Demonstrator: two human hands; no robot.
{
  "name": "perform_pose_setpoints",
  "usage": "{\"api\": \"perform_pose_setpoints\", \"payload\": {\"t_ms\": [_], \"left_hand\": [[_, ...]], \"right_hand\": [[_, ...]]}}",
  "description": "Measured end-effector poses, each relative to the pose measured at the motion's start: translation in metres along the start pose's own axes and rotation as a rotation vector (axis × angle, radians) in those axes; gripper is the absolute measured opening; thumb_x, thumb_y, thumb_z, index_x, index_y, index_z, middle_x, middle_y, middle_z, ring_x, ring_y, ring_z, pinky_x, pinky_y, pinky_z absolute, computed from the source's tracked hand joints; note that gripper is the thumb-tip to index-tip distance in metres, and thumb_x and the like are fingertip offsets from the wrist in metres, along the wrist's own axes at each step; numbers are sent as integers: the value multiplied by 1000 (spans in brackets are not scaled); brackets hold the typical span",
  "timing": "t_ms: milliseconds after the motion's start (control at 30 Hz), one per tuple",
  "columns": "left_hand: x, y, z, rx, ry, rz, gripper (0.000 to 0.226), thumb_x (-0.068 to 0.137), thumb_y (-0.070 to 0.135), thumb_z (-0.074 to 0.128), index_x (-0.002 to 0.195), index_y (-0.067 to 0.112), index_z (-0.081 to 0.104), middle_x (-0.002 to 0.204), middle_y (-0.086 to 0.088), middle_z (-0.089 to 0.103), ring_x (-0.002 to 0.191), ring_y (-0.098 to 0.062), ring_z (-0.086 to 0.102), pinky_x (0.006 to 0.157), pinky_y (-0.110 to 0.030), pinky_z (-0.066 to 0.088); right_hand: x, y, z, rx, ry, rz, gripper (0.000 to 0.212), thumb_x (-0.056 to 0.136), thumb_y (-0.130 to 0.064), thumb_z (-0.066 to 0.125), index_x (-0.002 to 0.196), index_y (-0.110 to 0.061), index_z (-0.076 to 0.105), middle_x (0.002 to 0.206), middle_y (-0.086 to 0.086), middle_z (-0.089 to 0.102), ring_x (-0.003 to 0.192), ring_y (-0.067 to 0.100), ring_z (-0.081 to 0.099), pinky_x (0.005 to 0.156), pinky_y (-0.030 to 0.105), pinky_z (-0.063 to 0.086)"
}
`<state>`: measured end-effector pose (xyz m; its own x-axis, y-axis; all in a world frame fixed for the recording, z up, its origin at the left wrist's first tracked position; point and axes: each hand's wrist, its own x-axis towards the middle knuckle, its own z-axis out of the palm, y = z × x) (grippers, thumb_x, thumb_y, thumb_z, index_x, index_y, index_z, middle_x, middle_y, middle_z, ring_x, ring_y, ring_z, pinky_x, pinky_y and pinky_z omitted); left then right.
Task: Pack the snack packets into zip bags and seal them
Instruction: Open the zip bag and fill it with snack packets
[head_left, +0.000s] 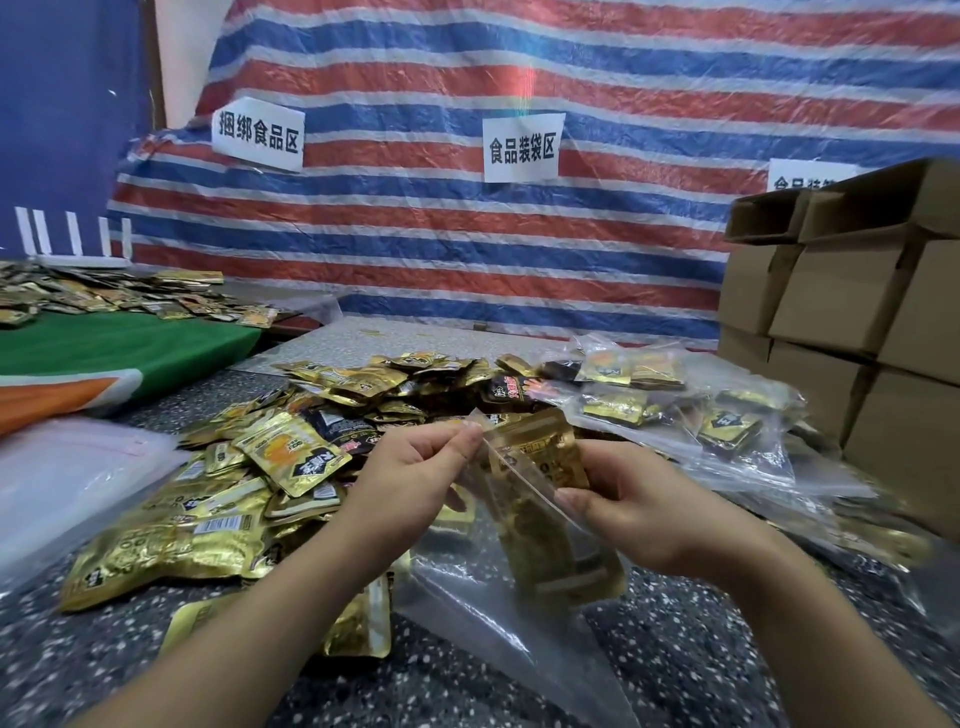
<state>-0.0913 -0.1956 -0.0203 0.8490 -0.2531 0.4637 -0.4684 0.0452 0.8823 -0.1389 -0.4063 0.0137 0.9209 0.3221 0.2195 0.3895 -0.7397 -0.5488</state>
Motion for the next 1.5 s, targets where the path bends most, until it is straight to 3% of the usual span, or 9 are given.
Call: {"api": "perform_pose_setpoints", "payload": {"t_ms": [233,367,500,700,867,967,1067,1333,1500], "left_hand": [[-3,-4,10,47,-82,22,28,84,40,57,86,23,80,79,-2,75,75,-13,68,70,-29,55],[-3,-1,11,71,-21,39,31,84,44,54,84,24,78,74,0,74,68,-9,66,64,-21,51],[1,3,5,49,152,-27,40,88,48,51,78,17,74,73,0,75,61,-12,69,57,-21,53],[4,16,-7,-358,245,-193,43,101,35,47,74,21,77,78,-10,75,63,-22,72,53,-33,57],[11,20,-15,-593,281,-165,38,104,32,40,88,11,67,69,-3,71,58,-15,69,58,-32,59],[11,19,-16,-612,275,-136,34,99,36,44,89,12,66,71,-6,72,61,-16,70,54,-30,58],[9,16,-16,-493,251,-101,34,86,45,52,80,20,74,79,-11,74,65,-22,73,54,-31,59],[9,16,-17,-418,176,-124,30,85,34,56,76,13,76,82,-10,76,61,-18,71,51,-28,56],[9,16,-20,-406,170,-95,21,80,30,62,75,13,73,70,-5,72,59,-14,70,54,-25,57]], "right_hand": [[-4,-20,6,-302,-176,-17,11,98,-34,55,93,-31,65,91,-8,70,81,8,65,71,34,56],[-1,-18,10,-374,-10,-23,24,94,-44,58,85,-24,68,77,-4,68,67,9,62,63,36,54],[1,-8,4,28,257,-79,40,96,-53,49,76,-22,66,70,-4,67,58,6,60,59,32,50],[10,0,7,532,572,-90,45,76,-61,71,108,-33,57,103,-11,69,74,17,75,64,26,59],[14,4,18,803,287,109,45,74,-41,73,106,-10,69,96,11,76,85,27,73,86,43,57],[15,6,20,800,301,74,15,88,-21,67,94,-8,73,88,14,75,78,26,73,74,38,59],[15,4,16,906,344,89,22,93,-15,62,77,-16,76,78,10,72,68,21,69,57,27,55],[12,7,10,1056,167,249,14,80,-20,66,79,-7,60,66,7,66,58,21,69,49,26,54],[16,17,10,1184,222,254,47,102,-45,42,95,-6,69,67,4,69,58,24,70,47,27,54]]}}
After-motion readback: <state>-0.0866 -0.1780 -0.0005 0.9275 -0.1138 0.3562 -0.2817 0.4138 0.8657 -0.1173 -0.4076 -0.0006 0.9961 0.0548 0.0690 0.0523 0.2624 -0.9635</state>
